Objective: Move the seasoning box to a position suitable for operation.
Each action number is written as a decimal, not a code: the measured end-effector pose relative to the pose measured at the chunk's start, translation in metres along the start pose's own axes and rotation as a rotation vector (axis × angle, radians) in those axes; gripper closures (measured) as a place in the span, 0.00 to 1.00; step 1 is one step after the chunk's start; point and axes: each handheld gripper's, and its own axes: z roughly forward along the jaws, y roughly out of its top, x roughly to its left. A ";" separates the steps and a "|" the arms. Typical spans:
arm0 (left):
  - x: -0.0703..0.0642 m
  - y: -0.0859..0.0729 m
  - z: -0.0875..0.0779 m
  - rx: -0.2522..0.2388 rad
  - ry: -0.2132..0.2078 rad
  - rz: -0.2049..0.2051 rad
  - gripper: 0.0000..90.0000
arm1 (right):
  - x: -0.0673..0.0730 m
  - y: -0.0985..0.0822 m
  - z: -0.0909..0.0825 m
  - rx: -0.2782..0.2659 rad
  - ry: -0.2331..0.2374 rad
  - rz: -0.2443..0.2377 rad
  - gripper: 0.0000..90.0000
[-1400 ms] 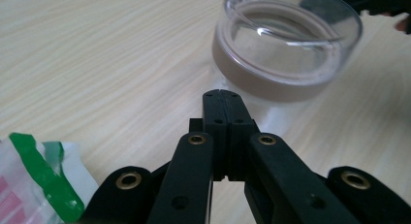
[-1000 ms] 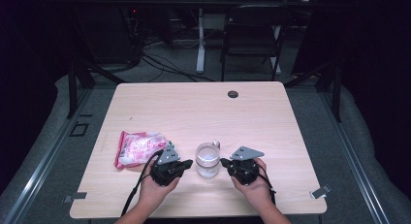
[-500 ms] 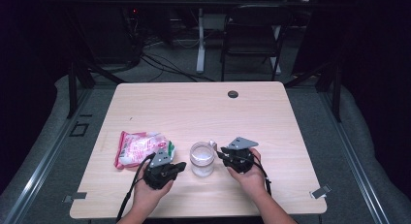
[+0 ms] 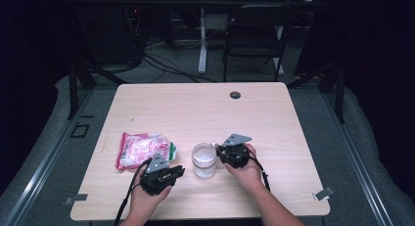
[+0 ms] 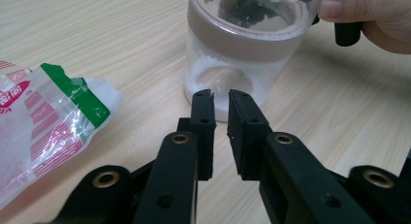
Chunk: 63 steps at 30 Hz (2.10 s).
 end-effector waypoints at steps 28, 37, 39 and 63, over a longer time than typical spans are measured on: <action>-0.020 0.021 0.028 -0.029 -0.113 0.132 0.52 | 0.012 -0.025 -0.045 0.057 -0.103 0.128 0.93; -0.021 0.028 0.036 -0.011 -0.115 0.158 0.47 | 0.019 -0.033 -0.058 0.053 -0.080 0.101 0.93; -0.019 0.028 0.036 -0.006 -0.126 0.153 0.45 | 0.021 -0.034 -0.061 0.056 -0.080 0.098 0.95; -0.015 0.024 0.034 -0.008 -0.111 0.135 0.49 | 0.019 -0.016 -0.086 -0.062 -0.019 0.108 0.76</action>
